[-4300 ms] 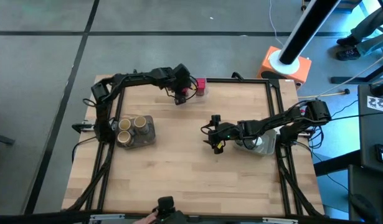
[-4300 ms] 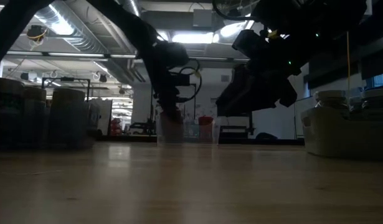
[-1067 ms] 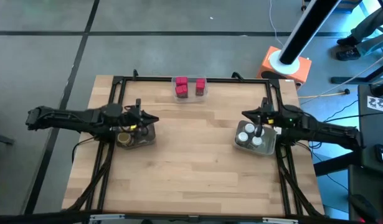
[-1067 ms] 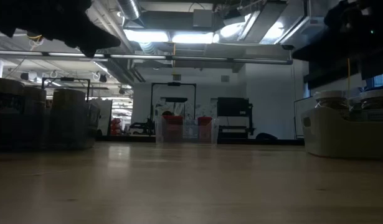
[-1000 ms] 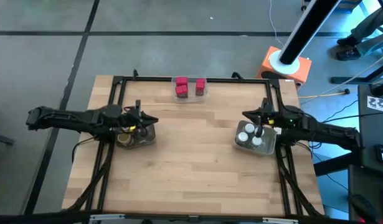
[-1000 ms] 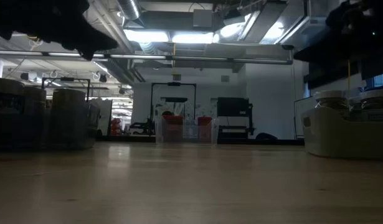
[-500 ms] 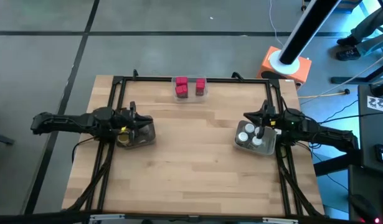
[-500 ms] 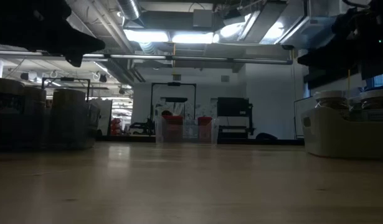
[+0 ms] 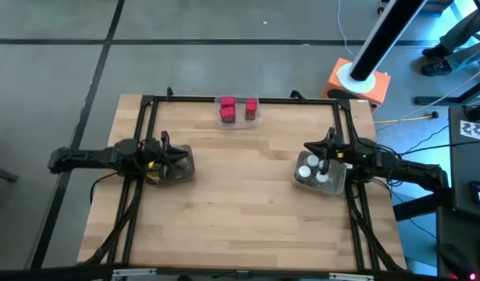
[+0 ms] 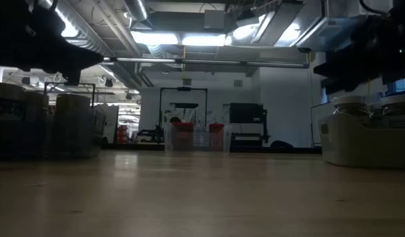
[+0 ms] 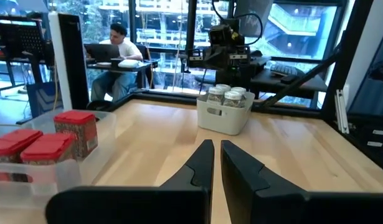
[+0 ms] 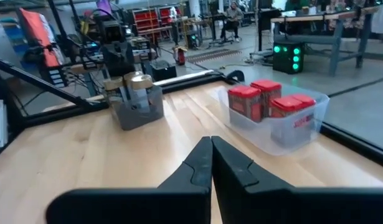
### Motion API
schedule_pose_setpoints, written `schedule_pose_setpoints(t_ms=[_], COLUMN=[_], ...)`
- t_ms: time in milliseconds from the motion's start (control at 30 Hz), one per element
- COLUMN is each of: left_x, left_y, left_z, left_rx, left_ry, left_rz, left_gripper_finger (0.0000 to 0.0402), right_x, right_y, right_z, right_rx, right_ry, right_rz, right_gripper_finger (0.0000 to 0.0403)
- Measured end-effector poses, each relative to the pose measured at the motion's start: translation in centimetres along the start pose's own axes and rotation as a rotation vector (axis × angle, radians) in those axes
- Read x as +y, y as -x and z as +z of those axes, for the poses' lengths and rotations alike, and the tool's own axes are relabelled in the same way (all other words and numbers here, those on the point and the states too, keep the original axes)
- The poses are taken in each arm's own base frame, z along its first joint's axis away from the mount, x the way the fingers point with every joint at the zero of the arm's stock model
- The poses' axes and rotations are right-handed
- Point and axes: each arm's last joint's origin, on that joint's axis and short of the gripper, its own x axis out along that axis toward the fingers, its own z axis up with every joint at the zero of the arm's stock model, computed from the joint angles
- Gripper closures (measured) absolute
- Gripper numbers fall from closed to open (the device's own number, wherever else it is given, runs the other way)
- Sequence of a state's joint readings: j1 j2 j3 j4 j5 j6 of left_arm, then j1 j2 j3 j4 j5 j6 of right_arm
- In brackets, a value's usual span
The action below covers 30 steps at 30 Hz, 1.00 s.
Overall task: Sort spices by type
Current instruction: Return to Home Position
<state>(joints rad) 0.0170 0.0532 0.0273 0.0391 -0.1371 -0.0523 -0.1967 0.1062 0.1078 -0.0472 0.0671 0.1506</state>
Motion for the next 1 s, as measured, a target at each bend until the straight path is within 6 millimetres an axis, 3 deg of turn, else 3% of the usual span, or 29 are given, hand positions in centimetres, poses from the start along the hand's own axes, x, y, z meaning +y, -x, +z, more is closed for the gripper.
schedule_pose_setpoints(t_ms=[333,1000], left_x=[-0.1,-0.2], left_y=[0.2,0.2], left_z=[-0.2,-0.3], left_rx=[-0.029,-0.018], left_ry=[-0.004,0.000], left_rz=[-0.040,-0.047], left_gripper_finger=[0.0386,0.0386], right_x=[-0.4,-0.2], right_y=[-0.6,0.1], right_z=[-2.2,-1.8], right_rx=[-0.002,-0.067], right_ry=[-0.003,-0.006], right_rz=[-0.020,0.045], right_gripper_finger=[0.0393,0.0393])
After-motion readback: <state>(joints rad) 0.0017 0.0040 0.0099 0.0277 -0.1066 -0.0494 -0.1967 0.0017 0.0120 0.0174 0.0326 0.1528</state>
